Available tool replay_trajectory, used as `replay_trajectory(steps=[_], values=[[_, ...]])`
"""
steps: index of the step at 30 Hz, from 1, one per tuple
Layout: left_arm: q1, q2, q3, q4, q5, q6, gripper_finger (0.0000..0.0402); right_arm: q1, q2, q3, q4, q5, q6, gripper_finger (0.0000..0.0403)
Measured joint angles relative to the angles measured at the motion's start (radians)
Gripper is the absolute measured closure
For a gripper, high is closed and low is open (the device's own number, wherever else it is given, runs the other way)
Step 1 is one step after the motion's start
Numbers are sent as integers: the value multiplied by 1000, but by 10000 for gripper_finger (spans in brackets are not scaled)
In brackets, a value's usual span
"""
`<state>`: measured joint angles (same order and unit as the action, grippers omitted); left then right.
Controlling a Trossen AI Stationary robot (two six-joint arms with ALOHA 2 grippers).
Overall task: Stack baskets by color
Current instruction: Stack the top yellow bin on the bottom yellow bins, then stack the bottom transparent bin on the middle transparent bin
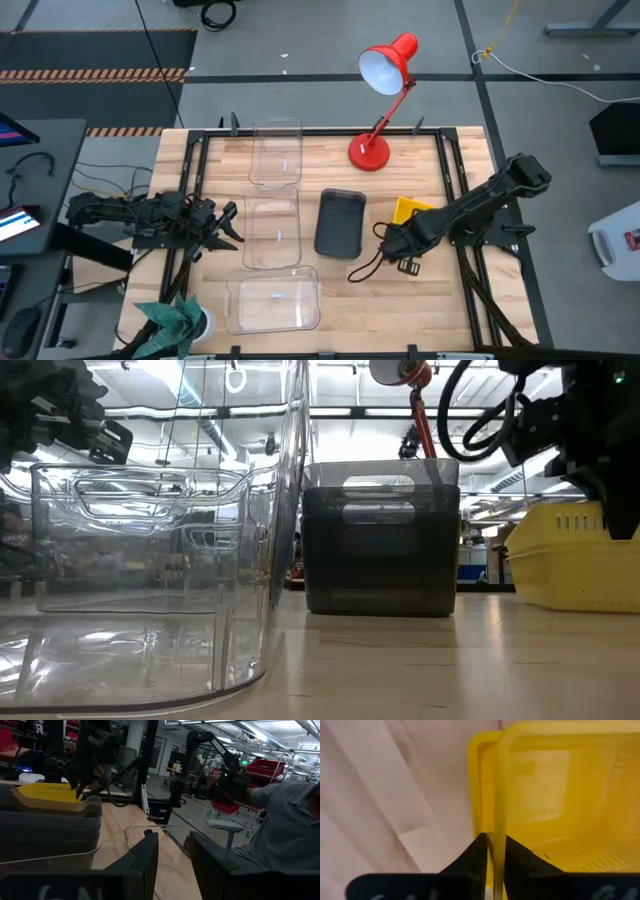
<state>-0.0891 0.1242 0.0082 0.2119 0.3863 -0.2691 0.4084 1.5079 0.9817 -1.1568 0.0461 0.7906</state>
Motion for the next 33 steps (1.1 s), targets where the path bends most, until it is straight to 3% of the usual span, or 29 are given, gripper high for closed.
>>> replay_trajectory(steps=[5, 8, 15, 18, 21, 33], values=[[0, 0, 0, 0, 0, 0, 285, -3, -69, 0, -12, -33, 15, 330], [0, 0, 0, 0, 0, 0, 285, 5, -125, 0, -16, 4, 29, 326], [0, 0, 0, 0, 0, 1, 285, 67, -250, 0, 79, 358, -16, 326], [0, 0, 0, 0, 0, 0, 285, 93, -287, -4, 169, 514, -96, 325], [0, 0, 0, 0, 0, 1, 285, 108, -321, -37, 282, 605, -201, 325], [0, 0, 0, 0, 0, 1, 285, 99, -486, -283, 669, 682, -433, 325]])
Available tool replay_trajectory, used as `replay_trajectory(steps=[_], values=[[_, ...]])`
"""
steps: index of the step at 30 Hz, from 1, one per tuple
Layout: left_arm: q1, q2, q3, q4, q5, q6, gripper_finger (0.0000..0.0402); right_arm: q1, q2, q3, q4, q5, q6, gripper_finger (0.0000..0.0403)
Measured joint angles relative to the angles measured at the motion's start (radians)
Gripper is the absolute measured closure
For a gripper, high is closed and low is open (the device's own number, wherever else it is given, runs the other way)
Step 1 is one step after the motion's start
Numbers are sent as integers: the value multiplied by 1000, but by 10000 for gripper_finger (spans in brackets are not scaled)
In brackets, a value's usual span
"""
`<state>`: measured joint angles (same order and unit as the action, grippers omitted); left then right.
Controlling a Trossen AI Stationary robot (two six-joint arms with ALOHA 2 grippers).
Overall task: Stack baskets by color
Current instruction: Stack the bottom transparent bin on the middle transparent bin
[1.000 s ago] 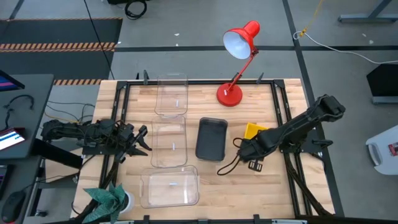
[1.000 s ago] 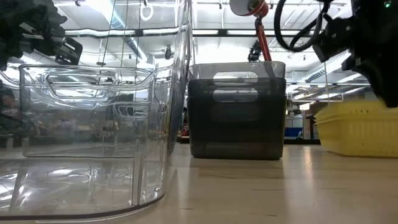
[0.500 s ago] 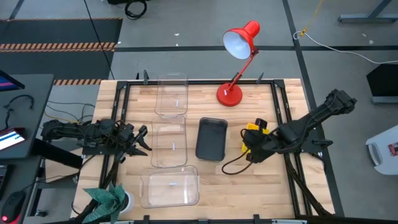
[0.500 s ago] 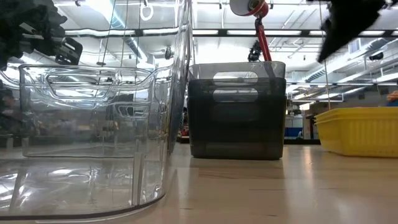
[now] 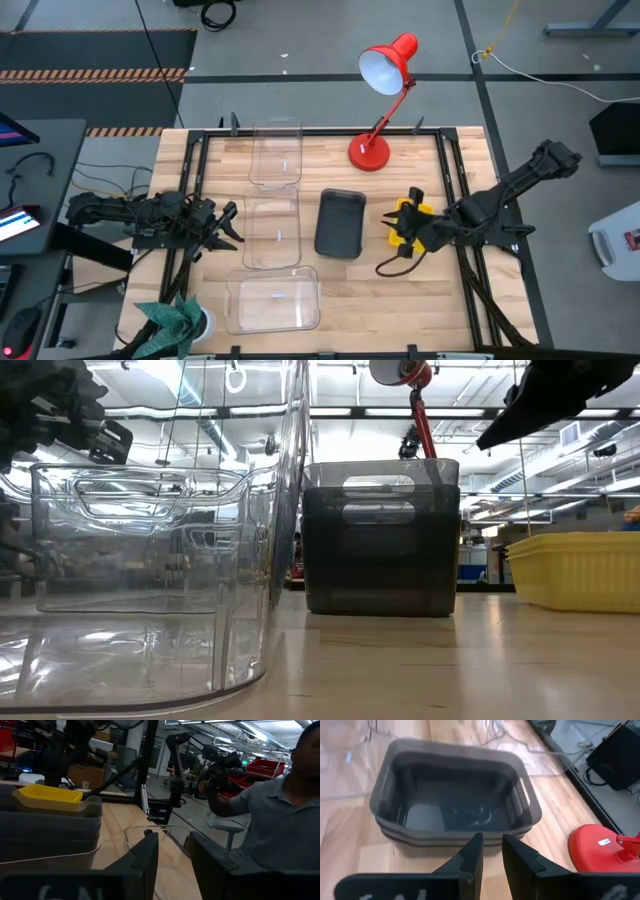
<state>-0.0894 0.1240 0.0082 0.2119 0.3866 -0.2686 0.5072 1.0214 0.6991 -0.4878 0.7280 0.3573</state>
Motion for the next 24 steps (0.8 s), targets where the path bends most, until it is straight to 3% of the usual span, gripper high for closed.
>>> replay_trajectory(steps=[3, 7, 13, 24], values=[[0, 0, 0, 10, -35, 1, 285, 9, -40, -35, 56, 10, -2, 325], [0, 0, 0, 65, -179, -140, 285, 47, -90, -57, 85, 4, -3, 325], [0, 0, 0, 122, -373, -227, 285, 103, -161, -73, 123, 20, -46, 325], [1, 0, 0, 174, -423, -262, 285, 117, -189, -121, 177, 45, -65, 325]])
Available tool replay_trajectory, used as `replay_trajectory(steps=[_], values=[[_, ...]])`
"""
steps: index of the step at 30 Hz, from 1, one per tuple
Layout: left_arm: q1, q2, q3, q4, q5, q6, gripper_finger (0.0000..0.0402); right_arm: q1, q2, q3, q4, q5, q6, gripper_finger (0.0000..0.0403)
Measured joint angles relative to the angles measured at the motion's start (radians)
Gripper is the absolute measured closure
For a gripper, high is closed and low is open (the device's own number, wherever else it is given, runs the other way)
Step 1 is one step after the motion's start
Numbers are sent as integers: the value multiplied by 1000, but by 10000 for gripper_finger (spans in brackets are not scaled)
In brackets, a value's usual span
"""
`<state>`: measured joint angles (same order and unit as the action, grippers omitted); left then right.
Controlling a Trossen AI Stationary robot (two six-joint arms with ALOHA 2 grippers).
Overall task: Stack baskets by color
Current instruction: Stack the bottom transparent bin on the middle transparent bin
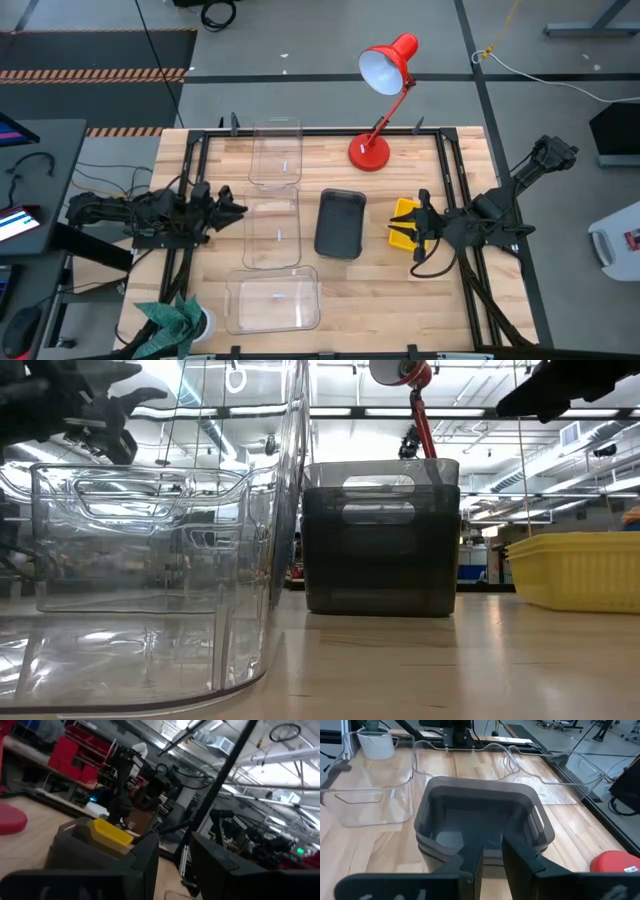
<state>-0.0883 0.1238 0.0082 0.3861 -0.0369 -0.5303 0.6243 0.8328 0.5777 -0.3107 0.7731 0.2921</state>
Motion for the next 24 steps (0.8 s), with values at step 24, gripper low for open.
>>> replay_trajectory(steps=[24], values=[[-268, 703, 490, -465, 40, -230, 285, -10, -42, 0, 152, 52, -235, 325]])
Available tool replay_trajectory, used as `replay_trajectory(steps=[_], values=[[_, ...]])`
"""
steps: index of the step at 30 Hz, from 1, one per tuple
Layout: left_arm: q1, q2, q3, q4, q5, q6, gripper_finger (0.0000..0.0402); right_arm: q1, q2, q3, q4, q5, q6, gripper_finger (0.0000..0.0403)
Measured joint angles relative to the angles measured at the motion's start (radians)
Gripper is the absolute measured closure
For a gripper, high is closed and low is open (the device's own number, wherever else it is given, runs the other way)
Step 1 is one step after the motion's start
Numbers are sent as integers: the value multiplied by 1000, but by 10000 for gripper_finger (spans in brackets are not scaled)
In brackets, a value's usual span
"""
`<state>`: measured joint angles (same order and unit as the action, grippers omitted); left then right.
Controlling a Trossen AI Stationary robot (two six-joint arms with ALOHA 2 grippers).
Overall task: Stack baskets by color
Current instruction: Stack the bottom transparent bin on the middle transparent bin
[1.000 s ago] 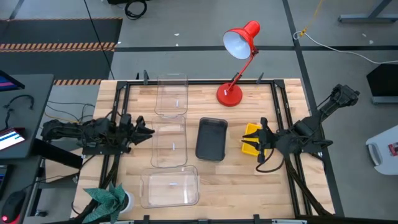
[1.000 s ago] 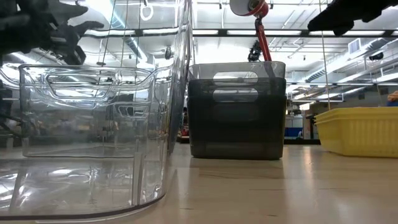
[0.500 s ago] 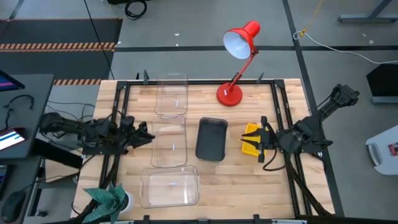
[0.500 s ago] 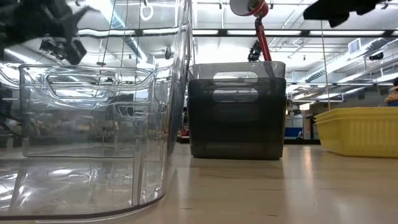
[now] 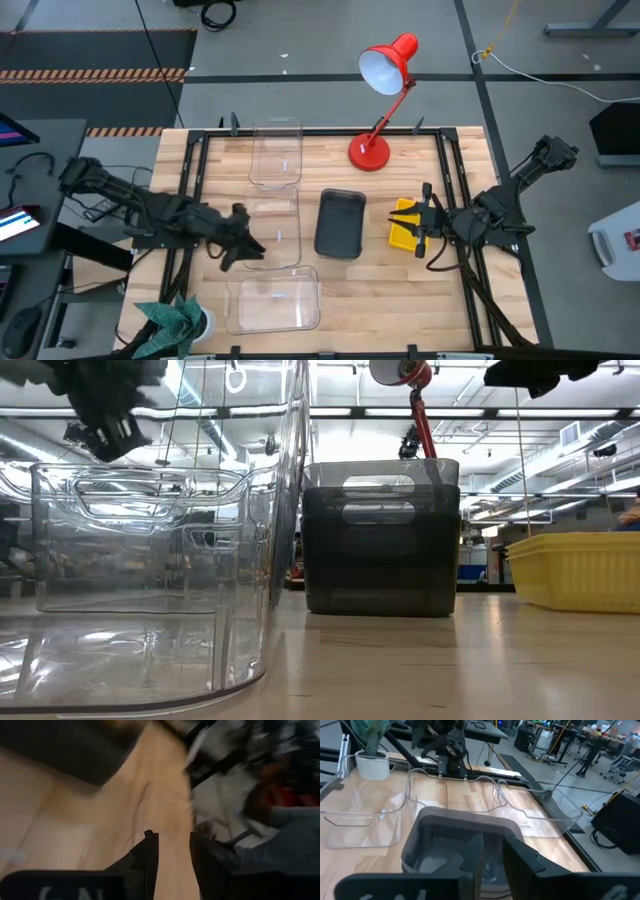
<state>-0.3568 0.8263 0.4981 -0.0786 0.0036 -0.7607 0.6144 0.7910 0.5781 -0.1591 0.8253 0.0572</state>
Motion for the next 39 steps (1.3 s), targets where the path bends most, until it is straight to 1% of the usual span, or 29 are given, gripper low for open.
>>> replay_trajectory(steps=[2, 4, 10, 12, 14, 17, 19, 20, 25, 29, 32, 39], values=[[-11, 46, 63, -110, -1, -44, 285, 0, 0, 0, -11, 0, 15, 325], [-31, 95, 133, -173, 0, -63, 285, 0, 0, 0, -29, 0, 27, 325], [-110, 244, 349, -389, -18, -66, 285, 0, 1, 0, -36, -8, 30, 325], [-130, 289, 407, -474, -18, -66, 285, 0, 1, 0, -38, -8, 30, 325], [-149, 328, 444, -520, 2, -68, 285, 0, 1, 0, -39, -8, 30, 325], [-172, 382, 490, -534, 65, -97, 285, 0, 1, 0, -43, -8, 44, 325], [-187, 420, 529, -541, 88, -128, 285, 0, 1, 0, -51, -8, 55, 325], [-196, 439, 551, -552, 88, -147, 285, 0, 2, 0, -54, -8, 59, 325], [-238, 549, 661, -598, 82, -150, 285, -5, 8, -9, -58, -7, 62, 325], [-263, 637, 732, -600, 78, -154, 285, -18, 9, -25, -56, -7, 74, 325], [-281, 707, 784, -616, 79, -186, 285, -22, 9, -30, -53, -6, 75, 325], [-311, 841, 908, -639, 125, -257, 285, -22, 8, -30, -44, -5, 73, 325]])
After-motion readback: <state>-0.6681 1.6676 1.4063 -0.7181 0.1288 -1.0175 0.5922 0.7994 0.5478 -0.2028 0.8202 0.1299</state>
